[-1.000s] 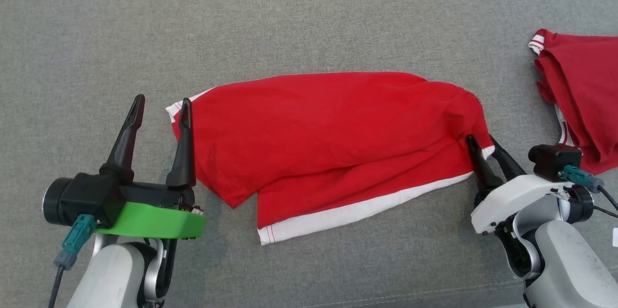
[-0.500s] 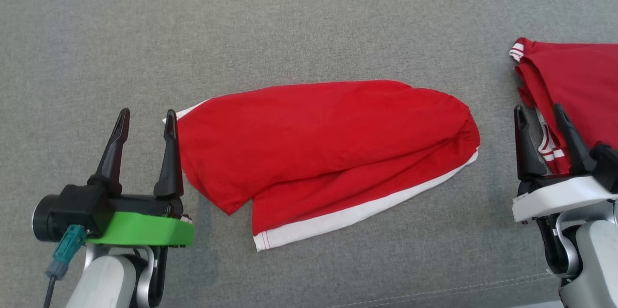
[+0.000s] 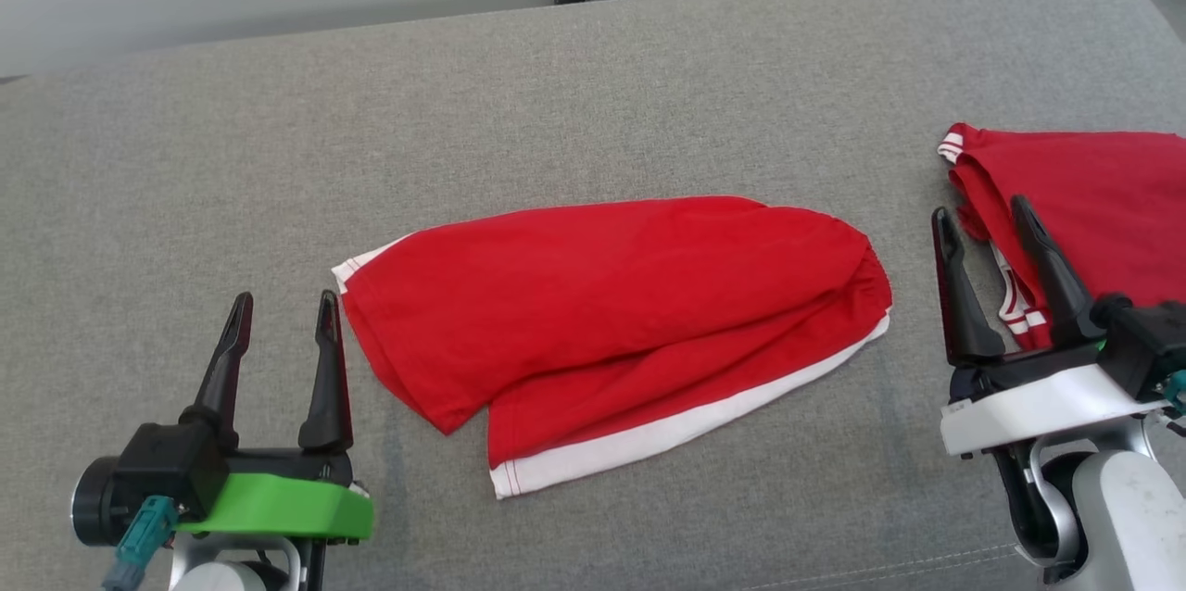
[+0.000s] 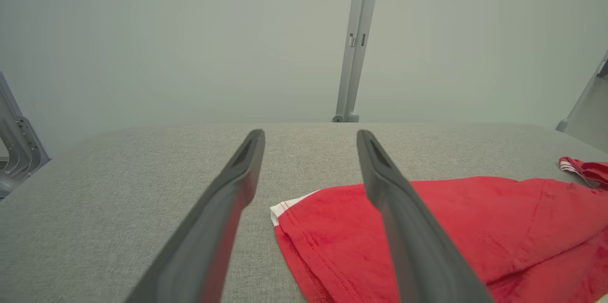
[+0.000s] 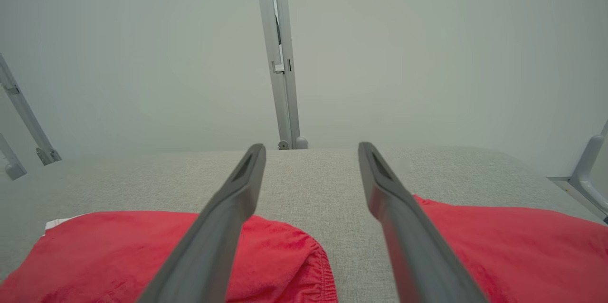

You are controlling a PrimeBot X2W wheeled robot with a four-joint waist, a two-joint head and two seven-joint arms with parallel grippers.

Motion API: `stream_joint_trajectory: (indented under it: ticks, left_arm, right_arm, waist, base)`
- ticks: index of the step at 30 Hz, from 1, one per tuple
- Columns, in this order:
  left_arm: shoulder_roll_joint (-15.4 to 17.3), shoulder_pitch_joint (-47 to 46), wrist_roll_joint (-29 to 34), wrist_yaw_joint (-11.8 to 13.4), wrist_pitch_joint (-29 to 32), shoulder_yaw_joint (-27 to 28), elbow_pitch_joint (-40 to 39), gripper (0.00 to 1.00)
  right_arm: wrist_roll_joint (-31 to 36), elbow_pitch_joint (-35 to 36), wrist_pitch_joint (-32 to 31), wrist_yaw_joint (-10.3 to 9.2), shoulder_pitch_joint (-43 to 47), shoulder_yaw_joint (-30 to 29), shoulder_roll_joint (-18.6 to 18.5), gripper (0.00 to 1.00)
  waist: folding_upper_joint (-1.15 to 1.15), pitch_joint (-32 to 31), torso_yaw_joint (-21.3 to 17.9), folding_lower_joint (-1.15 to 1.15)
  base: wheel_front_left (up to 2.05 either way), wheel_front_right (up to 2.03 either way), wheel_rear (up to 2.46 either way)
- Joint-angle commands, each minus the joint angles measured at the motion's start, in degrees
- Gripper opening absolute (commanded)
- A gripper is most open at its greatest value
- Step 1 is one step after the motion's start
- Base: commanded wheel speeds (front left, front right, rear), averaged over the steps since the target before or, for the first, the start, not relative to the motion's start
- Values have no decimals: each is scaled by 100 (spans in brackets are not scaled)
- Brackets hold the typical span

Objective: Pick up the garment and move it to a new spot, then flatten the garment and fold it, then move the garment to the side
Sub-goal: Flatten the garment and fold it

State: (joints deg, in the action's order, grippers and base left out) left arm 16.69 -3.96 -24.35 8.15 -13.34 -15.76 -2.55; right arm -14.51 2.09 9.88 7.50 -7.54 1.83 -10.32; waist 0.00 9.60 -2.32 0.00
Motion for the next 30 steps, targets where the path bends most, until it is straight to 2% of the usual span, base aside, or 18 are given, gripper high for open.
stream_joint_trajectory:
  ticks: [1,14,20,21,25,30]
  left_arm:
    - [35,93,-10,46,15,-4,-48,100]
    - [71,236,-34,67,293,-177,-197,100]
    - [-34,488,-345,-121,1024,-605,-200,100]
    - [-50,659,-556,-210,1396,-754,-150,100]
    - [-32,926,-884,-302,2041,-992,-115,100]
    - [-83,805,-1005,-424,2278,-1151,85,100]
  right_arm:
    - [-41,51,-32,-3,97,9,15,100]
    - [-85,118,-152,-3,287,-8,78,100]
    - [-89,117,-173,-3,478,-29,143,100]
    - [-79,135,-186,-3,536,-34,179,100]
    - [-77,160,-173,-3,584,-25,213,100]
    - [-68,190,-178,-3,526,-34,248,100]
  waist:
    - [0,-97,19,0]
    - [0,-159,68,0]
    - [0,-94,34,0]
    - [0,-54,-11,0]
    - [0,66,-93,0]
    - [0,271,-151,0]
  base:
    - [0,0,0]
    - [0,0,0]
    - [0,0,0]
    - [0,0,0]
    - [0,0,0]
    - [0,0,0]
